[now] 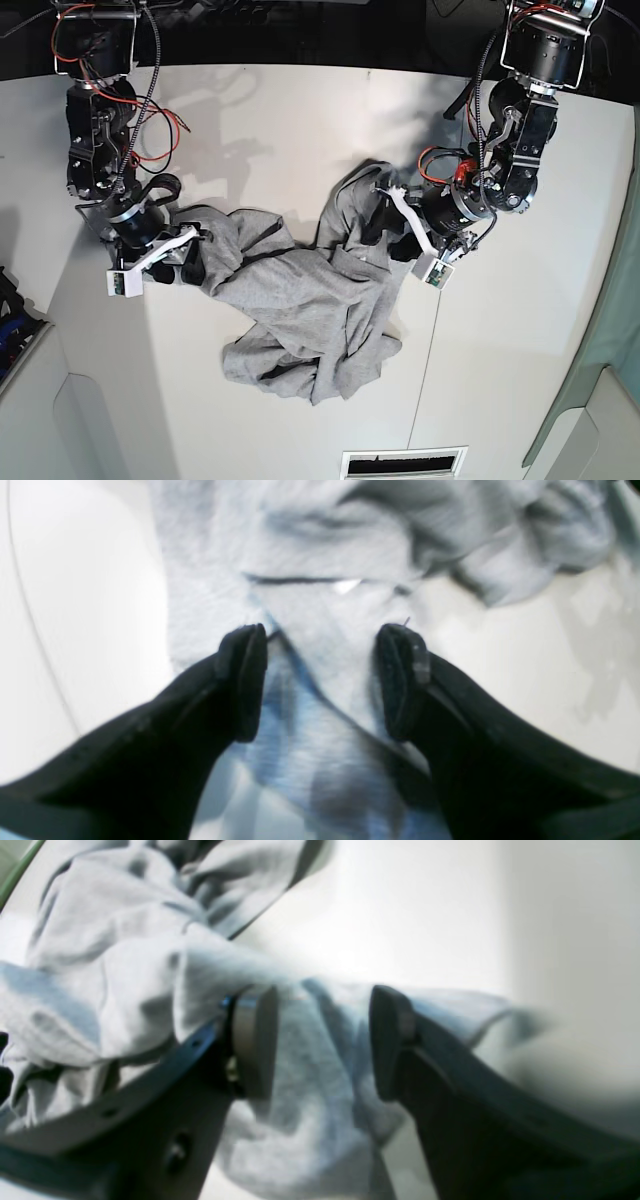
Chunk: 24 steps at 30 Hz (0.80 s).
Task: Layout the t-shirt on the table in an organized manner, then fold the t-shirt properly
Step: 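Lower both grippers onto the crumpled grey t-shirt and pinch the fabric, then lift the shirt with both grippers and spread it across the table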
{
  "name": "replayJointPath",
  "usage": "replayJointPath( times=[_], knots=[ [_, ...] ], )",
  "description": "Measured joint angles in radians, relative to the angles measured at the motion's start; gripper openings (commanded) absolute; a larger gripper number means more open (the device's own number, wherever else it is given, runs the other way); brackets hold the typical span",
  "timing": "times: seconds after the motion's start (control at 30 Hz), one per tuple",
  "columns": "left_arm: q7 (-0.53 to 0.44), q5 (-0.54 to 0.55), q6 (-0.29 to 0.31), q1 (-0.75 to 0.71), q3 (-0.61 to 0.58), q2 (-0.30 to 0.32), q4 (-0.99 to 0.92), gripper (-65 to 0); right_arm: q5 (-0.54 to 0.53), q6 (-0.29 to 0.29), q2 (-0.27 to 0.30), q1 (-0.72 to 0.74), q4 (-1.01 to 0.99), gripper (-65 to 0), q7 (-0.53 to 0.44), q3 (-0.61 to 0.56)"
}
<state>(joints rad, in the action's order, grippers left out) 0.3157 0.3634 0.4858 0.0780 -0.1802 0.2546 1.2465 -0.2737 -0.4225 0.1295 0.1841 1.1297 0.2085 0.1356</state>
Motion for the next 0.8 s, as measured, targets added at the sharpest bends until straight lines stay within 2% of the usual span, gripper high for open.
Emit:
replayJointPath(
  times=[0.1,0.17,0.2,0.27,0.33,0.4,0.43,0.5,0.8],
  knots=[
    [-0.001,0.000,0.000,0.002,0.000,0.000,-0.013,-27.4,0.001,0.000,-0.010,0.013,-0.021,-35.4,-0.005,-0.021],
    [-0.001,0.000,0.000,-0.008,-0.006,0.000,-0.015,-28.4,0.024,0.003,-0.016,0.016,-0.048,-38.0,-0.010,-0.047],
    [-0.001,0.001,0.000,-0.011,-0.013,0.000,-0.015,-31.9,0.050,0.004,-0.018,0.019,-0.066,-41.3,-0.010,-0.062],
    [0.000,0.000,0.019,-0.014,-0.018,-0.003,-0.017,-45.6,0.075,0.004,-0.027,0.028,-0.097,-48.9,-0.010,-0.093],
    [0.002,-0.002,0.077,-0.011,-0.018,-0.002,-0.014,-57.6,0.090,0.004,-0.031,0.048,-0.111,-55.2,-0.009,-0.122],
    [0.003,-0.008,0.128,-0.012,-0.018,-0.002,0.016,-65.0,0.121,0.000,-0.034,0.076,-0.112,-62.3,-0.028,-0.126],
    [0.003,-0.004,0.153,-0.013,-0.018,0.000,0.041,-65.0,0.135,0.000,-0.033,0.090,-0.112,-65.0,-0.045,-0.126],
    [0.006,-0.004,0.187,-0.014,-0.019,0.010,0.108,-65.0,0.167,0.001,-0.028,0.121,-0.112,-65.0,-0.055,-0.126],
    [0.007,0.032,0.203,-0.011,-0.027,0.117,0.429,-65.0,0.219,0.000,-0.024,0.257,-0.112,-65.0,-0.050,-0.124]
  ],
)
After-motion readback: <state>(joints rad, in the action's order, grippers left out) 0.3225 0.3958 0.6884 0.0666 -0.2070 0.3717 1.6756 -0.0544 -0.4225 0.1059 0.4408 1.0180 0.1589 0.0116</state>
